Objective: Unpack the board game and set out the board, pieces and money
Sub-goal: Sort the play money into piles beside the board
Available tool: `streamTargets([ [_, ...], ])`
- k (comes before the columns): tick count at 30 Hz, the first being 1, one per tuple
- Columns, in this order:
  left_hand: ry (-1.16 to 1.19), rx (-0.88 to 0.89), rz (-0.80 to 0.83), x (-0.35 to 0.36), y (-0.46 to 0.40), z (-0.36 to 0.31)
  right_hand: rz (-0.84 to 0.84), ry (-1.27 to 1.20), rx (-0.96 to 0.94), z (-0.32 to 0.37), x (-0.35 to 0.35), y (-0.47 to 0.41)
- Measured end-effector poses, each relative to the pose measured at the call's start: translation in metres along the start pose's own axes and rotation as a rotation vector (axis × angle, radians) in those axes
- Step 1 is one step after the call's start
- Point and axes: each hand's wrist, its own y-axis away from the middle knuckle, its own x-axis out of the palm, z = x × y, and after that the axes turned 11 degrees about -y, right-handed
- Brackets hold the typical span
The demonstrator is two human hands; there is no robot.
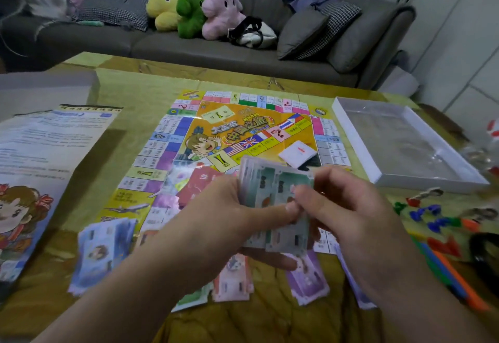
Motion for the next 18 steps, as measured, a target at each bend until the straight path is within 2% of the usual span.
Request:
streamTargets([
  [3, -0.011, -0.034, 0.016, 0.012, -0.007, 0.005, -0.085, 0.033, -0.01, -0.008, -0.008, 0.0],
  [8, 0.179, -0.099, 0.022, 0.02, -0.013, -0.001, -0.136, 0.047, -0.009, -0.005, -0.026, -0.002],
  [13, 0.082, -0.06, 0.053, 0.021, -0.017, 0.002, -0.156, 0.026, -0.024, -0.003, -0.03, -0.001],
  [16, 0.042, -0.04, -0.004, 0.02, -0.018, 0.006, -0.185, 0.047, -0.032, -0.003, -0.028, 0.0],
  [18, 0.02, -0.027, -0.042, 0.019, -0.018, 0.008, -0.148, 0.021, -0.002, -0.003, -0.026, 0.001],
])
